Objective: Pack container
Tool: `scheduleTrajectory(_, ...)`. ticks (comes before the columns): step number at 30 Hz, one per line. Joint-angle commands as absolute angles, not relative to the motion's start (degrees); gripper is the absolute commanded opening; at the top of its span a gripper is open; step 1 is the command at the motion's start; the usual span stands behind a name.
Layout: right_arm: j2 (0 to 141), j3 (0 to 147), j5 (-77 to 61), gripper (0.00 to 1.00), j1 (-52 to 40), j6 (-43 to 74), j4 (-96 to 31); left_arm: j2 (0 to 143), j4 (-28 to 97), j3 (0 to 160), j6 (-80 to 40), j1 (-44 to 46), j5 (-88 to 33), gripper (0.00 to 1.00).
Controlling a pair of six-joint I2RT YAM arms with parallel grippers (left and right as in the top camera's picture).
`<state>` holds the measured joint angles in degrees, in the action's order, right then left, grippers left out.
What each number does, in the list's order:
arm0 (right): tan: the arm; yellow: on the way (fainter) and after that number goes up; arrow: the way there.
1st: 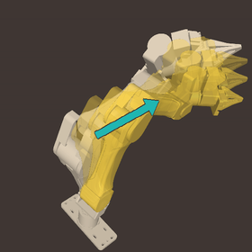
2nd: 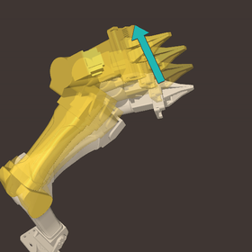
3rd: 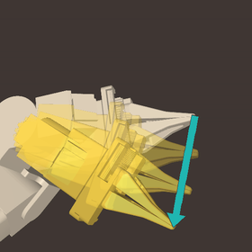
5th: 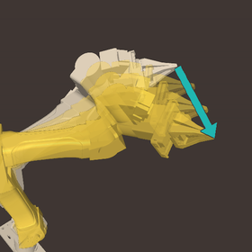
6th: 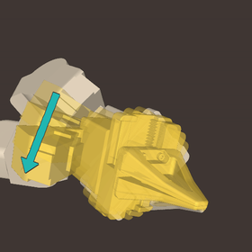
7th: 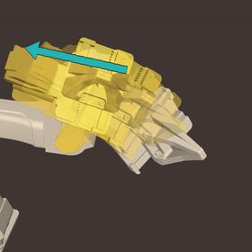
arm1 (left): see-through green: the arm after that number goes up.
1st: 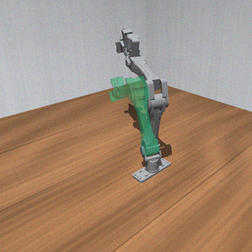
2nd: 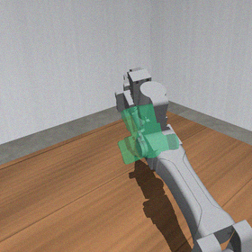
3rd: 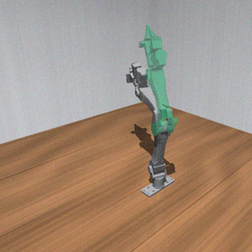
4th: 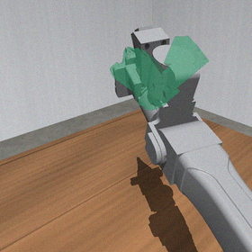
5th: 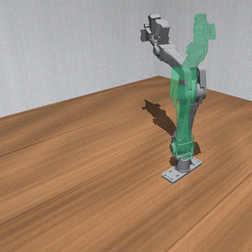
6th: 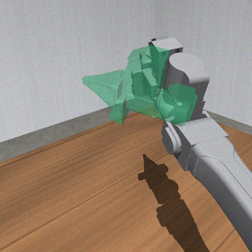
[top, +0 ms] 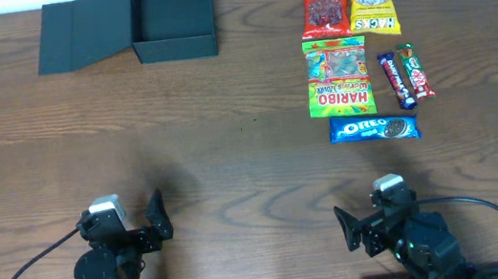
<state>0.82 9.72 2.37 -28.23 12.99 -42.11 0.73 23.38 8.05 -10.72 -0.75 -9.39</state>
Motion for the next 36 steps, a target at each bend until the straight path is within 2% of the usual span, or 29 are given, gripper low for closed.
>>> scheduleTrajectory(1, 0.3, 9.2, 2.5, 0.99, -27.8, 13.2, -42.0, 0.3, 23.5, 6.9, -11.2, -1.1, -8.5, 0.95)
scheduleTrajectory(33, 0.3, 9.2, 2.5, 0.99, -27.8, 13.2, -42.0, 0.3, 23.5, 6.9, -11.3, -1.1, -8.6, 0.95)
scheduleTrajectory(36, 0.3, 9.2, 2.5, 0.99, -27.8, 13.2, -42.0, 0.3, 23.4, 6.9, -16.1, -1.1, -11.8, 0.95)
